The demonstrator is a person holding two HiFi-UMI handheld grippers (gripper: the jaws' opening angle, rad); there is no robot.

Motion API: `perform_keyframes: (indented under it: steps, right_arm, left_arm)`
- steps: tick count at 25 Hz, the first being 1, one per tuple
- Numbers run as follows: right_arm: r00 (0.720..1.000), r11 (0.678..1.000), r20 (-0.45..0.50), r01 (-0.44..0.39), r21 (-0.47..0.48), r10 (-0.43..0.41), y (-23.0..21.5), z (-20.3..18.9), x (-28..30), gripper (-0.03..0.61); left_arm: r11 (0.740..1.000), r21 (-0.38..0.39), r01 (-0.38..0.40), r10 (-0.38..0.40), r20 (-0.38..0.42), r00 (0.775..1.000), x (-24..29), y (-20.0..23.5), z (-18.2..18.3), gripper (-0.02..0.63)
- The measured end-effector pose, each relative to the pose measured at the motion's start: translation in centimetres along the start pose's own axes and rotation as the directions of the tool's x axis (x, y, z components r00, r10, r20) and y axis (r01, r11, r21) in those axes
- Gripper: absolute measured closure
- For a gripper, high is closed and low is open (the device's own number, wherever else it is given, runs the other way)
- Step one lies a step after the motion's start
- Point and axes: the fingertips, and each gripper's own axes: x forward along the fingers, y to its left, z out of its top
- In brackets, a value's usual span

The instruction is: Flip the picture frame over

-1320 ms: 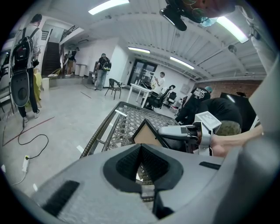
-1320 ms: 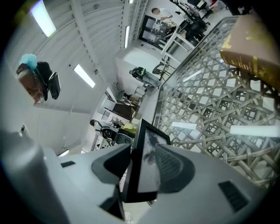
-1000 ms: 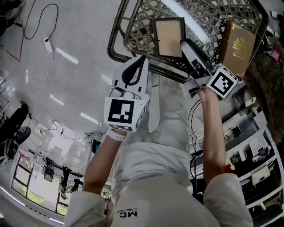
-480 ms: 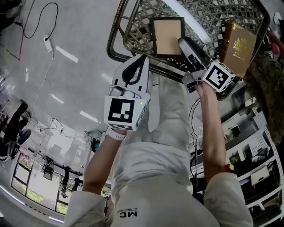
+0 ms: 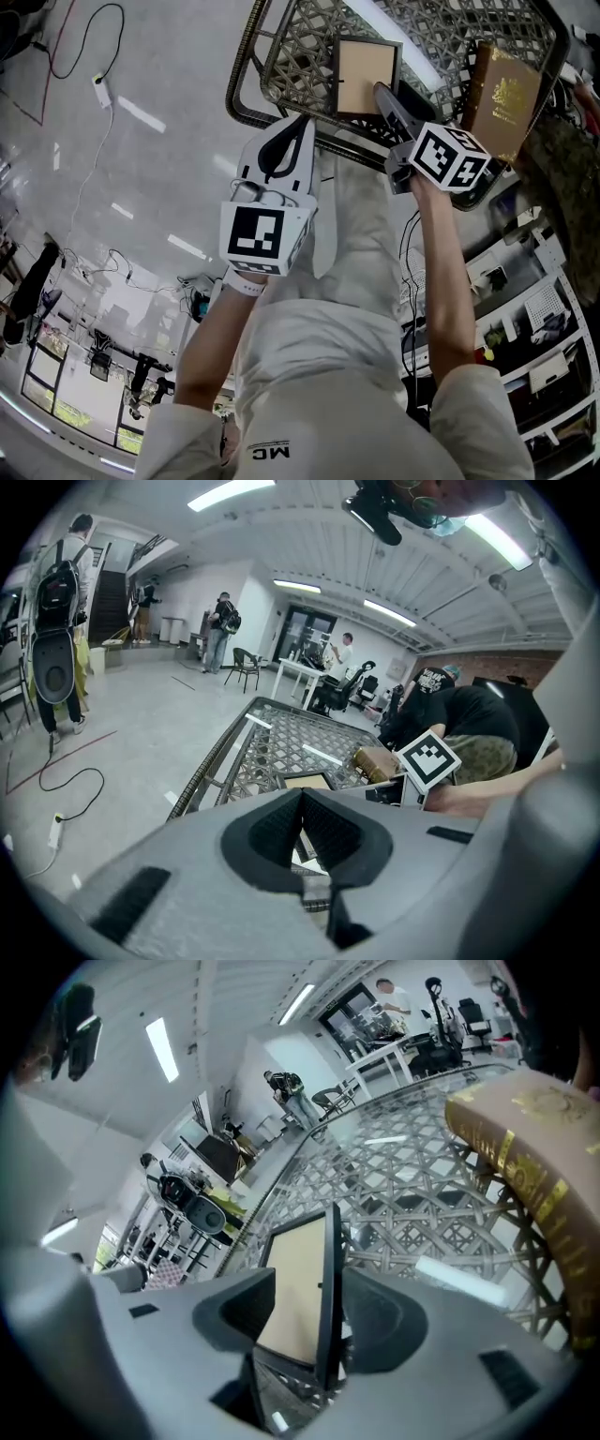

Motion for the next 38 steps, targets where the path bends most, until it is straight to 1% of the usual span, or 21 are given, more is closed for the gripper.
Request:
perform_keyframes:
  steps: [3, 9, 12, 15, 17, 20, 22, 25, 28, 32, 35, 38]
  right_arm:
    - [0.998, 0.997, -0.015, 0.053, -0.054, -0.054, -0.6, -0.4, -0.3, 0.362]
    - [0.997, 0.994, 0.006, 0.074, -0.077, -0.074, 0.5, 0.3, -2.7, 0.362]
    - [0.996, 0.986, 0.037, 0.083, -0.142, -0.079, 2.3, 1.4, -4.7, 0.363]
    - [0.997, 0.982, 0.064, 0.058, -0.178, -0.048, 4.9, 2.4, -7.3, 0.370]
    - [0.995, 0.980, 0.090, 0.049, -0.193, -0.032, 6.7, 3.1, -9.4, 0.388]
    - [0.988, 0.973, 0.153, 0.057, -0.224, -0.023, 9.4, 4.9, -12.8, 0.420]
    - [0.979, 0.967, 0.203, 0.069, -0.246, -0.018, 10.9, 6.2, -14.9, 0.429]
    - [0.962, 0.962, 0.273, 0.086, -0.260, -0.013, 12.9, 7.6, -18.2, 0.481]
    - [0.939, 0.962, 0.345, 0.101, -0.254, -0.008, 14.7, 8.6, -21.6, 0.529]
    - [0.909, 0.951, 0.418, 0.138, -0.278, -0.010, 16.9, 9.4, -25.4, 0.538]
    - [0.886, 0.935, 0.463, 0.170, -0.311, -0.006, 18.4, 9.9, -27.7, 0.538]
    - [0.866, 0.921, 0.500, 0.193, -0.338, 0.002, 19.7, 10.0, -29.3, 0.538]
  left_arm:
    - [1.000, -0.004, -0.009, 0.009, 0.007, 1.000, -0.4, -0.1, 0.0, 0.594]
    - [1.000, -0.005, -0.010, 0.011, 0.025, 1.000, -2.4, -1.6, 1.3, 0.594]
    - [1.000, -0.005, -0.012, 0.012, 0.047, 0.999, -3.7, -2.2, 2.6, 0.594]
    - [1.000, 0.001, -0.011, 0.011, 0.071, 0.997, -5.5, -3.1, 4.5, 0.594]
    - [1.000, 0.009, -0.007, 0.006, 0.087, 0.996, -7.0, -3.9, 6.0, 0.594]
    - [1.000, 0.023, -0.004, 0.001, 0.115, 0.993, -9.2, -4.7, 8.3, 0.594]
    - [0.999, 0.032, -0.005, 0.000, 0.142, 0.990, -10.5, -5.4, 9.7, 0.594]
    - [0.999, 0.046, 0.003, -0.010, 0.174, 0.985, -12.5, -6.6, 11.2, 0.594]
    - [0.998, 0.061, 0.026, -0.037, 0.198, 0.979, -14.4, -7.8, 12.6, 0.594]
    - [0.991, 0.107, 0.074, -0.097, 0.229, 0.969, -16.5, -9.7, 15.0, 0.594]
    - [0.980, 0.161, 0.117, -0.156, 0.253, 0.955, -17.6, -11.2, 16.8, 0.594]
    - [0.968, 0.210, 0.139, -0.195, 0.278, 0.941, -18.5, -12.3, 18.2, 0.594]
